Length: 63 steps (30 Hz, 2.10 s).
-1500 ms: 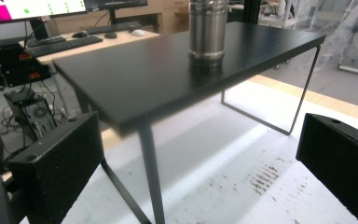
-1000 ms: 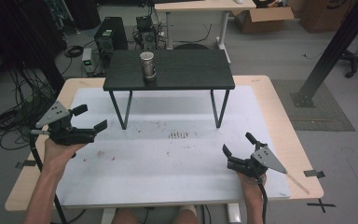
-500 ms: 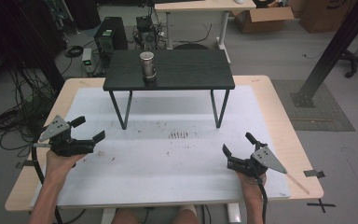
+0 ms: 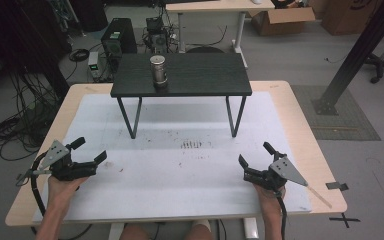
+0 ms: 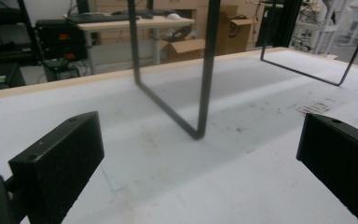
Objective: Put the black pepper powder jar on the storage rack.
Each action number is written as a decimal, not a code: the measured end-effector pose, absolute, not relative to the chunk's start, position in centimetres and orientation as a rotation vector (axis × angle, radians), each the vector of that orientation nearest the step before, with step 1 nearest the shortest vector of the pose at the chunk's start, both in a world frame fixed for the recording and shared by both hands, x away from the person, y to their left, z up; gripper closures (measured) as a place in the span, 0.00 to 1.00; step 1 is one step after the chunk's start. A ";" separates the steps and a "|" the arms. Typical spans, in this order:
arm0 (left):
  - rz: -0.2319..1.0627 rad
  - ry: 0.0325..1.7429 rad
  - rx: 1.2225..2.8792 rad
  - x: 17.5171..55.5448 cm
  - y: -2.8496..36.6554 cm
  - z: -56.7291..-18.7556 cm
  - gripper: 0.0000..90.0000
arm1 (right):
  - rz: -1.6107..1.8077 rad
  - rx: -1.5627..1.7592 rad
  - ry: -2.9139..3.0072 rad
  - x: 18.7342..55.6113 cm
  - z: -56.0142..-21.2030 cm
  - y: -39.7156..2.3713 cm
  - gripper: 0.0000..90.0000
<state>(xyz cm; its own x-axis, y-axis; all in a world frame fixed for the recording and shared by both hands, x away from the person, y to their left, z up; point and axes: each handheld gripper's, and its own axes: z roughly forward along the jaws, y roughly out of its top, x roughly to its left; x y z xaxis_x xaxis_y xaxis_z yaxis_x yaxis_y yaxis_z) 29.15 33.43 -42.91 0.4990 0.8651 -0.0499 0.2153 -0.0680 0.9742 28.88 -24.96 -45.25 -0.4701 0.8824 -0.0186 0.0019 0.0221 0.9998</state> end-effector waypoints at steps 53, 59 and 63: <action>0.844 0.856 1.415 27.0 34.4 -45.6 0.01 | 1.540 0.926 1.568 28.8 -45.3 -25.0 0.04; 0.845 0.857 1.415 27.0 34.3 -45.5 0.01 | 1.541 0.927 1.568 28.8 -45.3 -25.0 0.05; 0.845 0.858 1.415 27.0 34.3 -45.5 0.01 | 1.541 0.927 1.568 28.8 -45.3 -25.0 0.05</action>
